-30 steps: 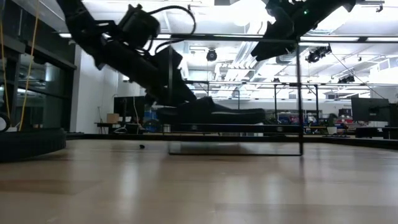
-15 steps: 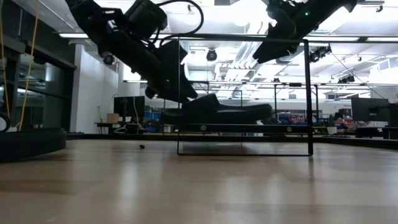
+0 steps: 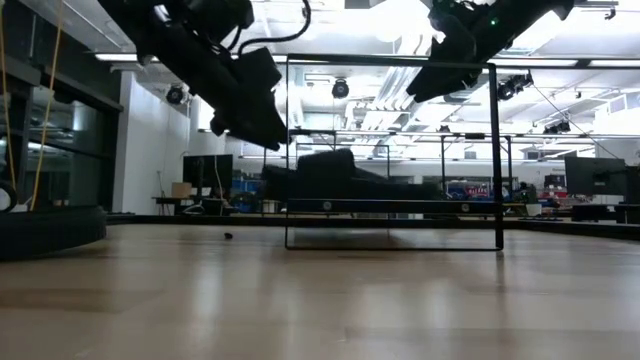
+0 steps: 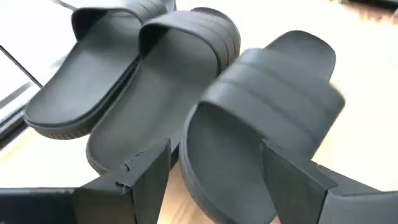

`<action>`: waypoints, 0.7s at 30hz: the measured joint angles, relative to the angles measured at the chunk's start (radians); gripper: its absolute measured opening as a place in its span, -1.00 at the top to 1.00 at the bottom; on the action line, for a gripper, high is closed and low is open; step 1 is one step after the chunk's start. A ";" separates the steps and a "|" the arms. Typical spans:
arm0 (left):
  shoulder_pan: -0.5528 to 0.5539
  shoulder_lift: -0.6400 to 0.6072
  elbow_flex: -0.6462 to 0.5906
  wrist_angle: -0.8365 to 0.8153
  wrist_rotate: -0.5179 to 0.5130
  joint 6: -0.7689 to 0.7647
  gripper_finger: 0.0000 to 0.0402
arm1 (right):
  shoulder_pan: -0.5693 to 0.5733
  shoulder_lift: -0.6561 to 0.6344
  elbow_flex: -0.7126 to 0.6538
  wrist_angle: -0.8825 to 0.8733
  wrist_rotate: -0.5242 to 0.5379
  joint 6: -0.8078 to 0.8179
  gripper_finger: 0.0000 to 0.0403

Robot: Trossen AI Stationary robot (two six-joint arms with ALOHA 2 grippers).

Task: Pick and place slides into the shelf
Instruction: Put the black slide on the shelf

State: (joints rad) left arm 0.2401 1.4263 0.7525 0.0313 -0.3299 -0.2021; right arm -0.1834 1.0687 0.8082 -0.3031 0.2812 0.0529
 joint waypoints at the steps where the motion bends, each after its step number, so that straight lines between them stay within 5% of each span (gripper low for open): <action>1: 0.000 -0.009 0.000 -0.009 -0.003 0.000 -0.15 | 0.000 0.000 0.000 0.001 -0.005 0.001 -0.27; 21: -0.108 -0.331 0.001 -0.323 0.068 -0.013 -0.15 | 0.001 0.000 0.000 0.023 -0.109 0.019 -0.27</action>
State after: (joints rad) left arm 0.1317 1.0950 0.7532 -0.2913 -0.2614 -0.2148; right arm -0.1825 1.0687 0.8082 -0.2798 0.1718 0.0715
